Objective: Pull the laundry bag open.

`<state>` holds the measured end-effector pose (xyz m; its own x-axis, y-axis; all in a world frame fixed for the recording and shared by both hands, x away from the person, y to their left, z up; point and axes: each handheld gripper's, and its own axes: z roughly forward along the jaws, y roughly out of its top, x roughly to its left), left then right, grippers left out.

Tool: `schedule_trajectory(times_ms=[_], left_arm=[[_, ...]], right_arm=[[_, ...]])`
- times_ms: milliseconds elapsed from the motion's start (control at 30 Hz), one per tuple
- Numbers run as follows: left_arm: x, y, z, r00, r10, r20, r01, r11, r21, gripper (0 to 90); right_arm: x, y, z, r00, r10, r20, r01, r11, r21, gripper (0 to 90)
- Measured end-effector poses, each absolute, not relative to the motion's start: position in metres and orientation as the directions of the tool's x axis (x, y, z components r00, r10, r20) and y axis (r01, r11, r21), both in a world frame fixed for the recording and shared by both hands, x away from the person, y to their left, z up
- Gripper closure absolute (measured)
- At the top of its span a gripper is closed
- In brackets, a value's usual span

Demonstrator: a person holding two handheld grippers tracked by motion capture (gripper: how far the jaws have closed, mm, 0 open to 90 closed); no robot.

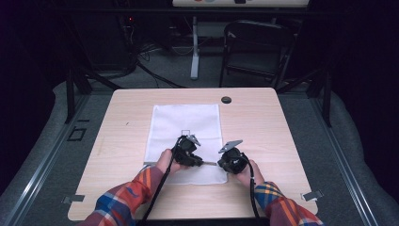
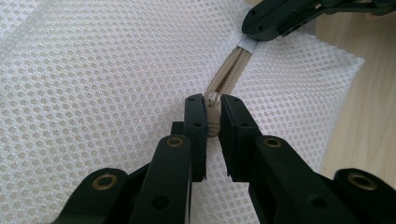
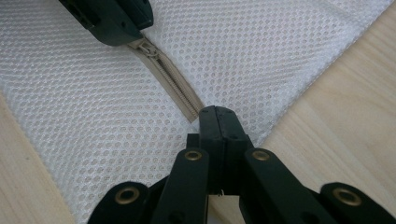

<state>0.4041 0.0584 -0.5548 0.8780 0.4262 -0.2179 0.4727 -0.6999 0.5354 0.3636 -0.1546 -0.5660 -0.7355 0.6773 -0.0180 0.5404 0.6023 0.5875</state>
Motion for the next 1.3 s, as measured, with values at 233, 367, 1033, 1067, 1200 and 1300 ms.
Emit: schedule_trajectory(times_ms=[233,367,1033,1067,1200,1300], left_arm=[[0.404,0.06,-0.555,0.874,0.431,-0.225,0.48,-0.693,0.538,81.3],[0.403,0.06,-0.555,0.873,0.437,-0.217,0.481,-0.696,0.533,81.3],[0.4,0.056,-0.558,0.87,0.448,-0.207,0.486,-0.704,0.518,80.9],[0.4,0.054,-0.559,0.866,0.452,-0.213,0.492,-0.7,0.518,80.7],[0.4,0.052,-0.561,0.869,0.451,-0.203,0.486,-0.701,0.521,80.8],[0.399,0.05,-0.56,0.869,0.458,-0.188,0.483,-0.701,0.525,81.2]], right_arm=[[0.364,-0.155,-0.566,-0.736,0.677,-0.011,0.542,0.598,0.591,90.0],[0.364,-0.155,-0.566,-0.735,0.678,-0.01,0.542,0.597,0.591,90.0],[0.363,-0.155,-0.566,-0.735,0.678,-0.015,0.542,0.6,0.589,90.0],[0.363,-0.154,-0.566,-0.733,0.68,-0.016,0.541,0.597,0.592,90.0],[0.363,-0.154,-0.566,-0.732,0.682,-0.015,0.542,0.595,0.593,90.0],[0.363,-0.154,-0.566,-0.735,0.678,-0.018,0.54,0.601,0.59,90.0]])
